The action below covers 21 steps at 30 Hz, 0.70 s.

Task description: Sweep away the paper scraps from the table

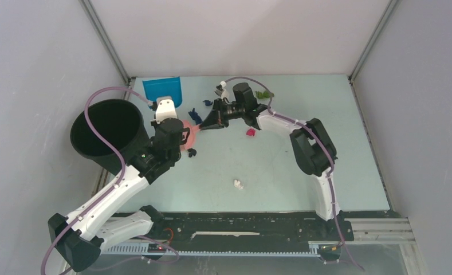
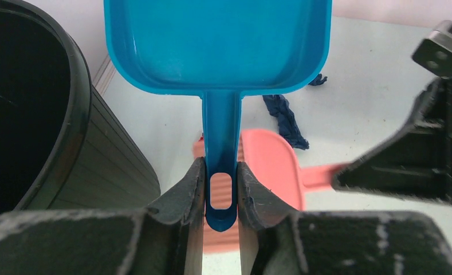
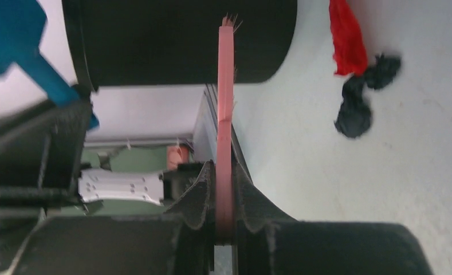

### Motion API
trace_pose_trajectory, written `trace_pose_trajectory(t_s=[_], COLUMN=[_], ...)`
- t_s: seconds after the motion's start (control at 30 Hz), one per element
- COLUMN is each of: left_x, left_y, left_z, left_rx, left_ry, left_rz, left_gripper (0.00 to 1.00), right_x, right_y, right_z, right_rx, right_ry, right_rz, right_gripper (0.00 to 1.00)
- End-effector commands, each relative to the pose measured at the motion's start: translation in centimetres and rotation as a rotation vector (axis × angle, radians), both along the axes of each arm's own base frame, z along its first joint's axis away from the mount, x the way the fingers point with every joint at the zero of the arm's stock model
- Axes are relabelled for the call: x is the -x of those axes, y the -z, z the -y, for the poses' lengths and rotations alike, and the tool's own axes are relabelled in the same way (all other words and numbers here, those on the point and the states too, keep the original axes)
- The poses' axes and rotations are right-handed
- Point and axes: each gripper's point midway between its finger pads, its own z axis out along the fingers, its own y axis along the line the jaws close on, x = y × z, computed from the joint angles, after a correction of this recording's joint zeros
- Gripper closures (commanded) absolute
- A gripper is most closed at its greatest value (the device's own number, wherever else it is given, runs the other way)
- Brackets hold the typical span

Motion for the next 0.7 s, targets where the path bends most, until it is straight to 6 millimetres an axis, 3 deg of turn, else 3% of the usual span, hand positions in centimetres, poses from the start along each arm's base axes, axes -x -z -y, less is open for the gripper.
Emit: trace_pose_trajectory(t_s=[0.0,0.27,0.5,0.67], left_x=[-0.4,-0.3,-0.3,-0.4], left_y=[-1.7,-1.9,-1.9,-1.8], left_z=[-0.7,-0.9,-1.0,-0.9], left_rx=[0.02,0.012,0.001,-0.003], left_ry=[-0.044,-0.045,-0.05,-0.048], left_rz=[0.064,0.076,0.075,0.072], left_gripper=[1.0,1.0,1.0,1.0], right_x=[-3.3,-6.1,-6.0,-5.1], right_y=[-3.5,-0.2,3.0,3.6], right_z=[-2.7,-3.8,-2.3,-0.9], right_rx=[-0.137,0.045,0.247,0.316], right_ry=[0.085,0.259,0.365,0.387], right_rz=[-0.103,-0.088,-0.099,-0.095], right_gripper=[1.0,1.0,1.0,1.0])
